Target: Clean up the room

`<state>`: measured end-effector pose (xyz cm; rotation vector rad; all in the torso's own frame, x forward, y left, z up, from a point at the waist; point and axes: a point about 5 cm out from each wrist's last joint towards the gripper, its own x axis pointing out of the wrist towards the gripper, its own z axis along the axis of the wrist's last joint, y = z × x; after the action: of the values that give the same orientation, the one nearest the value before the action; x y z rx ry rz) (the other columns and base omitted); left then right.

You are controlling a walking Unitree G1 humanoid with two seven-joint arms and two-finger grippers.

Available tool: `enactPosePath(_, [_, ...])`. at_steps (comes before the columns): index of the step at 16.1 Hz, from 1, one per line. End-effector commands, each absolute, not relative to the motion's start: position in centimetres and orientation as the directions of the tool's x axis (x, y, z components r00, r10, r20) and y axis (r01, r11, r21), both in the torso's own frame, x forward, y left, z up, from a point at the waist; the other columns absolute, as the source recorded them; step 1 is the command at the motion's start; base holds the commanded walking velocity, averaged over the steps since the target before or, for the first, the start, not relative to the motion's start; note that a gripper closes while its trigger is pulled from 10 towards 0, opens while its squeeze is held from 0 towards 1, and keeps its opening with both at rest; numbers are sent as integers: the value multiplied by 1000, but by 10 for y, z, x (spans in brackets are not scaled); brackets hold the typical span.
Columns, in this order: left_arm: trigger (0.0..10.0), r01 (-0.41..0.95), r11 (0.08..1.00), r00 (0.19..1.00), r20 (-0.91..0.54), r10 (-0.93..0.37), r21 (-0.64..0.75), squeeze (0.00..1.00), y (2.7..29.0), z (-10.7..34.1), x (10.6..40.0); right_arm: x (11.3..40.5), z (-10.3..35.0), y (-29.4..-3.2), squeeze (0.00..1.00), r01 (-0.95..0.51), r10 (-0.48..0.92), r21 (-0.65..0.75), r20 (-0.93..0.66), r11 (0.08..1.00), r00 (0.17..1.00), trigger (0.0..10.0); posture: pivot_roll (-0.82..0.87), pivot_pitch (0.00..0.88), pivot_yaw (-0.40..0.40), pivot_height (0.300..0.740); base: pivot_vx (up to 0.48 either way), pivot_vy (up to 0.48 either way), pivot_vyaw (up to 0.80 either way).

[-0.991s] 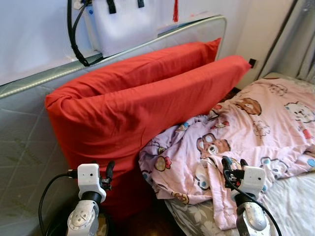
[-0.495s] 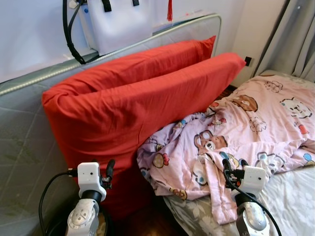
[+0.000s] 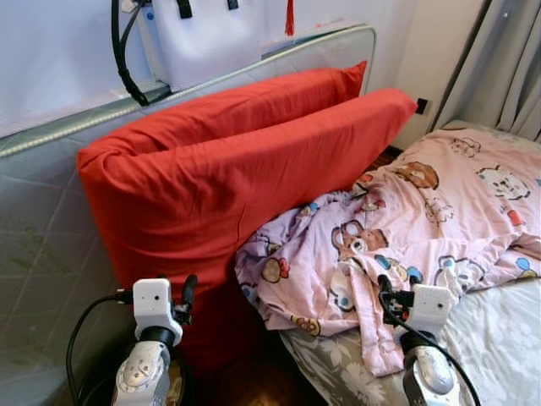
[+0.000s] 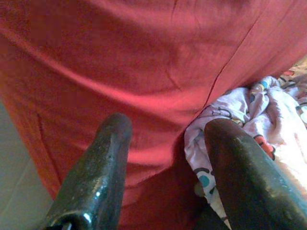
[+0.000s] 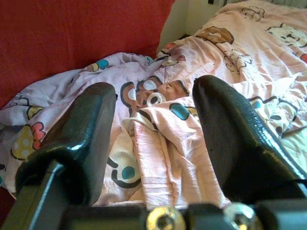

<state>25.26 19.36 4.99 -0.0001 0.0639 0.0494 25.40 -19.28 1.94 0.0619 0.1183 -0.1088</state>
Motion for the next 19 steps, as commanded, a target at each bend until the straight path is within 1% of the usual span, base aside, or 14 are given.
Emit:
enactPosePath(1, [10000,-53,999,997,-56,53,4,0,194,53,255,256,23,-192,0,111,-105,60,-100,992,989,10000,-21,0,14,670,0,0,0])
enactPosePath(12, [10000,-66,998,996,-53,66,2,0,195,55,256,260,21,-190,0,107,-99,52,-130,993,986,10000,-9,0,10,670,0,0,0])
enactPosePath(13, [10000,-65,998,996,-53,65,1,0,195,55,256,261,22,-190,0,103,-96,46,-131,994,987,10000,-12,0,11,661,0,0,0])
enactPosePath(19, [10000,-61,998,997,-56,61,-1,0,193,55,257,261,23,-189,0,98,-91,52,-121,994,988,10000,-12,0,12,661,0,0,0])
